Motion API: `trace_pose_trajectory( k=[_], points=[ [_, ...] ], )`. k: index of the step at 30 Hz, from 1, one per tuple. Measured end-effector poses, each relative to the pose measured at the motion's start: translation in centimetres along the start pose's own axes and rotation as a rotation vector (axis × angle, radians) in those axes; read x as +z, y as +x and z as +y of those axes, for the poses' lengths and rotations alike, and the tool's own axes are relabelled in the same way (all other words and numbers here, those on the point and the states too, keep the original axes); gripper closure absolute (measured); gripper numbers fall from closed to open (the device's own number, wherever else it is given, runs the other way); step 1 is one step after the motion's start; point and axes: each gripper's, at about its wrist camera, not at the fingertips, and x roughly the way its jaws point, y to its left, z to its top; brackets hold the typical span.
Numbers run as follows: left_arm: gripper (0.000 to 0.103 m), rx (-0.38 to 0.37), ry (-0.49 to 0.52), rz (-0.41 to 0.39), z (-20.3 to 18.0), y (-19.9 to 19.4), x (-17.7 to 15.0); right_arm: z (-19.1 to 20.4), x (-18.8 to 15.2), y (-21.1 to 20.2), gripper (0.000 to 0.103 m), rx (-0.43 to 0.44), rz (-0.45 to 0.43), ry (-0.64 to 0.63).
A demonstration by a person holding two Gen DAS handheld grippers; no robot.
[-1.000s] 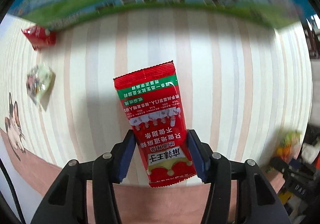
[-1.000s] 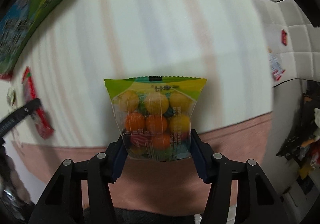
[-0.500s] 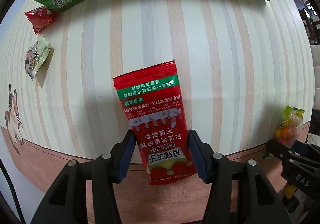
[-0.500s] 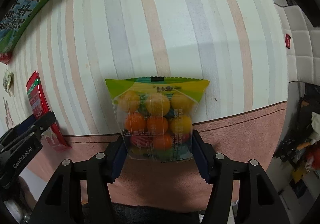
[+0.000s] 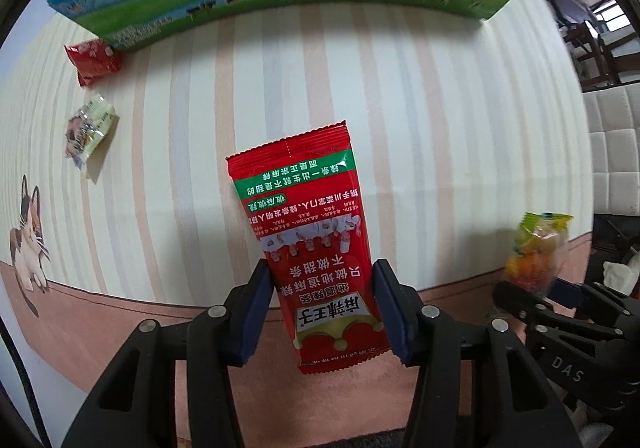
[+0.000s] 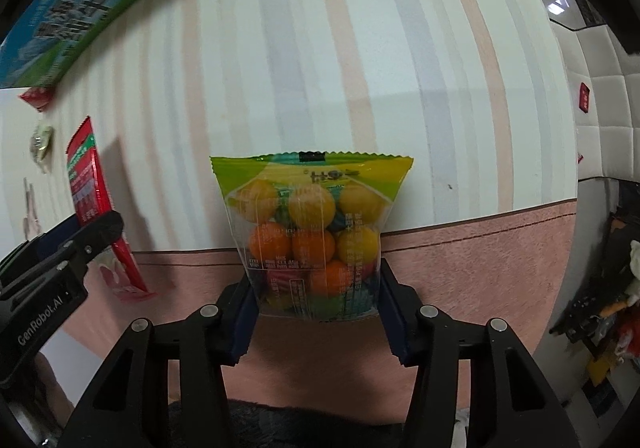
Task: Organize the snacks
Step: 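Lift both held packets and carry them over the box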
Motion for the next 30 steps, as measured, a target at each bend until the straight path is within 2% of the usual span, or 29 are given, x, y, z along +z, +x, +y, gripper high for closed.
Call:
trace_pose_trajectory(
  k=[6,13,17,23,24,25,30],
  points=[
    [0.055,-0.052,0.011,-0.066,1.6,-5.0,0.0,1.8,-0.6,-3.6,0.048,0.062,-0.045,-0.029],
    [0.055,-0.102,0.033,-0.17,2.6,-12.4,1.8,4.2,0.3,-9.4,0.048,0.144,-0.124,-0.064],
    [0.055,-0.108,0.047,-0.218,2.7,-15.8,4.8,4.9,2.0,-12.8,0.048,0.194,-0.169,-0.068],
    [0.055,-0.095,0.042,-0.264,4.0,-17.6,11.2,5.8,8.2,-17.5,0.048,0.216,-0.23,-0.082],
    [0.055,-0.095,0.031,-0.311,4.4,-18.0,12.2,6.0,9.0,-18.4,0.048,0.212,-0.236,-0.085],
    [0.055,-0.079,0.033,-0.318,5.0,-18.0,13.3,6.2,10.3,-19.0,0.048,0.202,-0.244,-0.091],
    [0.055,0.011,0.053,-0.291,7.2,-18.1,19.6,7.3,16.5,-20.3,0.048,0.144,-0.243,-0.104]
  ],
)
